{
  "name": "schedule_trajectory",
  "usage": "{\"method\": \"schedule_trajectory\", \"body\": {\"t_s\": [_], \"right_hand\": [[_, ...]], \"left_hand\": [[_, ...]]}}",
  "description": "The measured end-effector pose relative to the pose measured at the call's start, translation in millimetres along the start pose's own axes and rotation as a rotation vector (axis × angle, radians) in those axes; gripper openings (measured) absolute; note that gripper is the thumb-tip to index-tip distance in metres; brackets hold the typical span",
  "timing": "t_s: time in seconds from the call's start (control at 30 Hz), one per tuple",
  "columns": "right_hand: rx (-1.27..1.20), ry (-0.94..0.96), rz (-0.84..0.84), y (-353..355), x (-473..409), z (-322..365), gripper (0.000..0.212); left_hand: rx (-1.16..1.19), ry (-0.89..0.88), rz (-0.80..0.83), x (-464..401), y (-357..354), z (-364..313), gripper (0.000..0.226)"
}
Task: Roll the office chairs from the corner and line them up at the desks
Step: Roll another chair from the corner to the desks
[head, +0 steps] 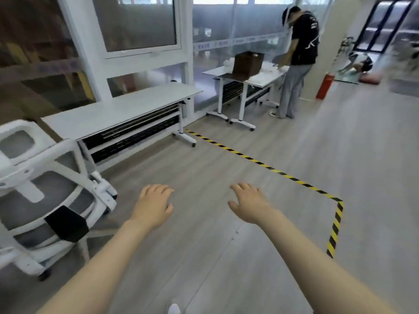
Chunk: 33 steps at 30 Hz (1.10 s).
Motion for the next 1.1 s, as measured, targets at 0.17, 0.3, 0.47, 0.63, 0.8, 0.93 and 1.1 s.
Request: {"method": "schedule_trajectory", "body": {"t_s": [0.17, 0.3, 0.47, 0.63, 0.8, 0.93, 1.1], "right_hand": [[-0.081, -0.273, 0.011, -27.9, 110.4, -113.2, 0.056], [-0.147, -0.504, 0.004, -52.4, 200.1, -190.4, 0.055], [-0.211, -0.791, 0.022, -86.0, 310.0, -271.9, 0.056], [-0.283, -1.041, 0.070, -121.1, 417.3, -355.1, 0.058], [-0.326, -1.300, 0.084, -136.5, 530.0, -427.4, 0.058], [-0.364, -1.509, 0.080, -147.4, 627.2, -456.2, 0.057], [-0.434, -1.756, 0.055, -165.6, 745.9, -456.4, 0.056]], "left_hand": [[0.066, -0.255, 0.109, -14.2, -45.2, -139.0, 0.048], [0.093, -0.469, 0.187, -22.7, -79.9, -250.5, 0.047], [0.118, -0.701, 0.283, -21.1, -125.8, -399.1, 0.049], [0.096, -0.923, 0.433, -5.5, -179.8, -555.8, 0.056], [0.072, -1.148, 0.483, 18.3, -221.5, -713.9, 0.057], [0.102, -1.337, 0.511, 59.2, -242.3, -827.9, 0.056], [0.097, -1.604, 0.585, 145.2, -259.8, -939.8, 0.057]]}}
Point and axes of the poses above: each hand's wrist, its own x-axis away from the middle knuckle, its own y-axis out of the back of the hand, z = x × y, the point moved 3 cm from there along -x, towards the middle knuckle, and after that the axes turned 11 degrees about x, right-handed, at the moved point
